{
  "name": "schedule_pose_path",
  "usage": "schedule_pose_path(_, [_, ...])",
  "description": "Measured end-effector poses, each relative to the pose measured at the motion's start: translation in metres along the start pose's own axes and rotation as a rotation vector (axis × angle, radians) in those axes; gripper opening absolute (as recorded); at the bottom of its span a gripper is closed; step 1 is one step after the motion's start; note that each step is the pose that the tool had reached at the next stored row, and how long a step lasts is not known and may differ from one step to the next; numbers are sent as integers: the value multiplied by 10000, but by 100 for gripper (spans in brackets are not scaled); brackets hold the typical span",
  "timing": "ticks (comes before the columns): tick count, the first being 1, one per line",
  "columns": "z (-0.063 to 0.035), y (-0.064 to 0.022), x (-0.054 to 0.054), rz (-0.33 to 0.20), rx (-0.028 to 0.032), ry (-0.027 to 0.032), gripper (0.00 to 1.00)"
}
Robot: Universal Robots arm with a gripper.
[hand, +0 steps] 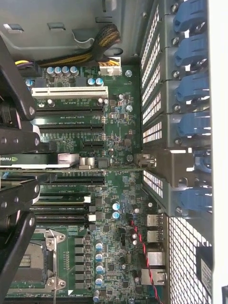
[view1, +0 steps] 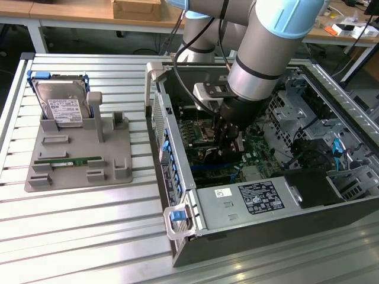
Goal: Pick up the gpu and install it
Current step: 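Insert the gpu into the slot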
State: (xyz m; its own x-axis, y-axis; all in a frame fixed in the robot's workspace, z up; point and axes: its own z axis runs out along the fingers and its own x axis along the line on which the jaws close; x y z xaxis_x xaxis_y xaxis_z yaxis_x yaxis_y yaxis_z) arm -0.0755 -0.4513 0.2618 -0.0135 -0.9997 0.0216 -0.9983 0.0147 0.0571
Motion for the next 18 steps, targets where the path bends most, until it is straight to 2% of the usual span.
schedule_pose_path(1, [2,0,-1,1,2,15,26])
schedule_pose_path(3, [4,0,0,4,1,82,26])
schedule_pose_path(7, [9,0,0,7,1,111,26])
schedule_pose_path(18, [24,-1,-1,7,2,121,26])
